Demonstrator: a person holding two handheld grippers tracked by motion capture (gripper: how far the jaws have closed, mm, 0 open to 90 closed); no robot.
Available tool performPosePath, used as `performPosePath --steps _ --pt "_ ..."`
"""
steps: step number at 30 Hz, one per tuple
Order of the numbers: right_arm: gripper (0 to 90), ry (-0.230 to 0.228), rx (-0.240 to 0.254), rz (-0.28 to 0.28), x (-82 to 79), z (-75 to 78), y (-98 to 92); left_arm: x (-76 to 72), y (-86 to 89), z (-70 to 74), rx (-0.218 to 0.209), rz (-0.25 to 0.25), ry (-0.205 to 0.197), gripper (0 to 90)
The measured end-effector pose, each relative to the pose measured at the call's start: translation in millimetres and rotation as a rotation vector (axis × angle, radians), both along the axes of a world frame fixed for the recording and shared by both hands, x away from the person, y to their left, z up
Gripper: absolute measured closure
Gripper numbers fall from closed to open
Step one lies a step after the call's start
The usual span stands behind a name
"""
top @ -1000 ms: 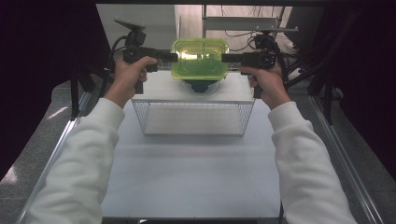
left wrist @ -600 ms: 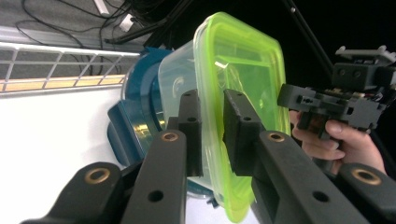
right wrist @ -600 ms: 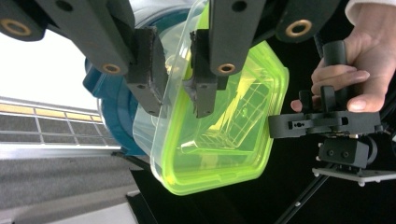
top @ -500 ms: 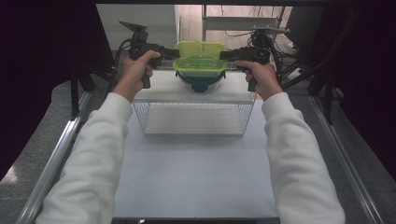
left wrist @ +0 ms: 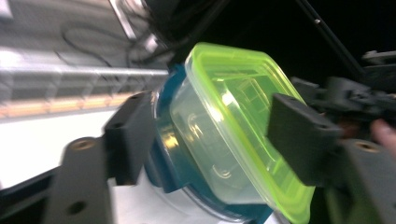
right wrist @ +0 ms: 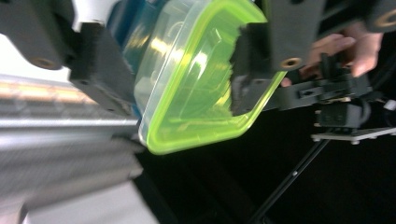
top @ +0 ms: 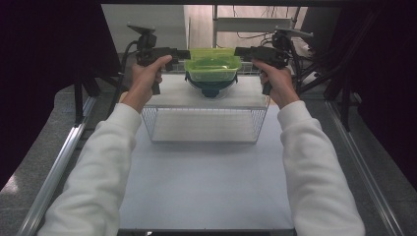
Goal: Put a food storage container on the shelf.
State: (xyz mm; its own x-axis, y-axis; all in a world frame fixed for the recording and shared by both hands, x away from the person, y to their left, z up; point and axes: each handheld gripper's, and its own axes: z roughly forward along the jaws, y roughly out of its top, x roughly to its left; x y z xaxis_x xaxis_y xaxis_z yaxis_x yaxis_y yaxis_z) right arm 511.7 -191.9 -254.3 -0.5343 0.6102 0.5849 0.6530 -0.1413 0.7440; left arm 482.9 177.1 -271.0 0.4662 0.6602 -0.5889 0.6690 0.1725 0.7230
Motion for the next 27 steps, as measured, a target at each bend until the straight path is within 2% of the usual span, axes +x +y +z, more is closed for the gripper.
performPosePath --steps 3,7,9,16,18,21,23,25,27 --pt "33.7 -0.098 -0.056 0.014 -21.1 5.7 -11.6 -22.5 6.7 2.8 -0.014 -0.016 -0.064 24.0" --pt "32.4 -0.176 -0.129 0.054 -52.5 1.4 -25.9 -54.5 12.6 -2.5 0.058 -0.03 -0.128 22.9" --pt "31.7 -0.207 -0.167 0.069 -69.7 -4.4 -32.4 -70.1 15.9 -7.5 0.063 -0.044 -0.144 23.2" --pt "29.8 -0.243 -0.23 0.093 -114.5 -29.7 -48.9 -122.1 21.5 -31.7 0.122 -0.041 -0.165 24.1" --pt "29.6 -0.251 -0.239 0.093 -127.2 -38.6 -54.5 -137.5 21.3 -41.7 0.137 -0.055 -0.17 24.0" --pt "29.3 -0.264 -0.268 0.094 -148.5 -54.7 -62.9 -162.6 21.7 -61.3 0.17 -0.077 -0.177 23.9" --pt "29.3 -0.264 -0.278 0.097 -163.5 -68.8 -69.2 -178.8 24.6 -77.2 0.17 -0.074 -0.181 24.2" --pt "29.4 -0.251 -0.293 0.106 -176.4 -84.6 -74.0 -190.8 26.2 -94.8 0.177 -0.075 -0.171 24.5" --pt "29.5 -0.242 -0.316 0.114 -187.1 -100.4 -76.6 -199.4 26.6 -111.3 0.204 -0.077 -0.153 24.4"
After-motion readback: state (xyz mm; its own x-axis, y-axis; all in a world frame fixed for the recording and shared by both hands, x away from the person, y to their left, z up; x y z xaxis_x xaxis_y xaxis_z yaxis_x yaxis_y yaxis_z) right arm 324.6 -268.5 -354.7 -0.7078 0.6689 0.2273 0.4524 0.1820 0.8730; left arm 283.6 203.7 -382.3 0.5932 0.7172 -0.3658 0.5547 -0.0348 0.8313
